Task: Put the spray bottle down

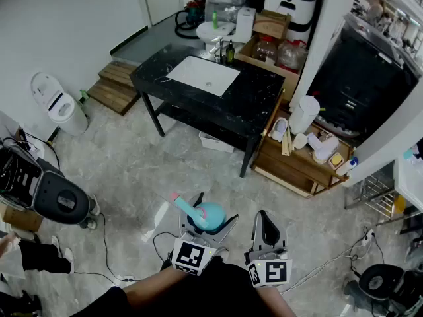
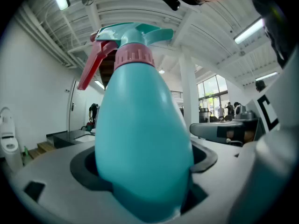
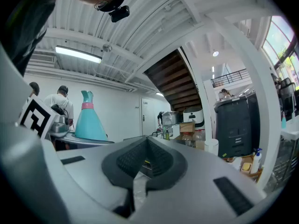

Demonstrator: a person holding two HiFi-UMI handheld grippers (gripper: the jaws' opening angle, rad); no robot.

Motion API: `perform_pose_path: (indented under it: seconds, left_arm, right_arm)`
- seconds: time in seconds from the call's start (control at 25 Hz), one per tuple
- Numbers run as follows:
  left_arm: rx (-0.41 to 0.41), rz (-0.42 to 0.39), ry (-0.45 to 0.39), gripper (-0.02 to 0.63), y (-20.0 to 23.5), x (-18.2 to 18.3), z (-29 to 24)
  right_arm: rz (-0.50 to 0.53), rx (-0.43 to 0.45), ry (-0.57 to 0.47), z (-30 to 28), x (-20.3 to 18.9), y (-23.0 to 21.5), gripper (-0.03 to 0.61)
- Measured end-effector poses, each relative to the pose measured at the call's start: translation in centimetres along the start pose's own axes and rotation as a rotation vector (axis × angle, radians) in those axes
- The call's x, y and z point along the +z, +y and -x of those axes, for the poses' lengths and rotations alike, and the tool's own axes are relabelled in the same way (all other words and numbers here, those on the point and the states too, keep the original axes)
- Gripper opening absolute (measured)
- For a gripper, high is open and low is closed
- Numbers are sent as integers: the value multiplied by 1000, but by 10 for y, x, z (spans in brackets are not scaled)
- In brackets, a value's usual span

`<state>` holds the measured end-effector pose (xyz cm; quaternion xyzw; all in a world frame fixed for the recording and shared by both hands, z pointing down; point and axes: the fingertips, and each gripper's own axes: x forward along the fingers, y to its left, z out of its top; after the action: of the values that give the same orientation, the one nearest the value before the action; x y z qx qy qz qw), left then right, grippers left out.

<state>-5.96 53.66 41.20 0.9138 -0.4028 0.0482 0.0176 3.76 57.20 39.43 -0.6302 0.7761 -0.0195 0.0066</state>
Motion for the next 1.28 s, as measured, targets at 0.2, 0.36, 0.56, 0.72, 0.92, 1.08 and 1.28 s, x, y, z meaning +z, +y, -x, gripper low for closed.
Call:
perform_pose_path:
  seconds: [0.2, 0.36, 0.56, 0.72, 0.92, 1.08, 1.28]
  left_arm:
    - [4, 1, -12, 449, 14, 6, -18]
    - [12, 16, 2, 449, 41, 1, -45]
    - [5, 19, -1, 449, 71, 1, -93]
    - [5, 24, -9, 449, 97, 5, -135]
    - [0, 48, -8, 449, 132, 7, -186]
    - [-26, 60, 4, 449, 162, 13, -225]
    - [-65, 39, -5, 449, 198, 29, -271]
  right_arm:
    - [-46, -35, -4, -19, 4, -23, 15]
    - [-65, -92, 8, -37, 2, -49, 15]
    - [-67, -106, 35, -76, -3, -74, 15]
    - [-44, -80, 42, -127, 0, -84, 15]
    - [27, -28, 61, -202, 6, -85, 15]
    - [37, -28, 71, -259, 13, -90, 15]
    - [30, -46, 83, -320, 20, -97, 15]
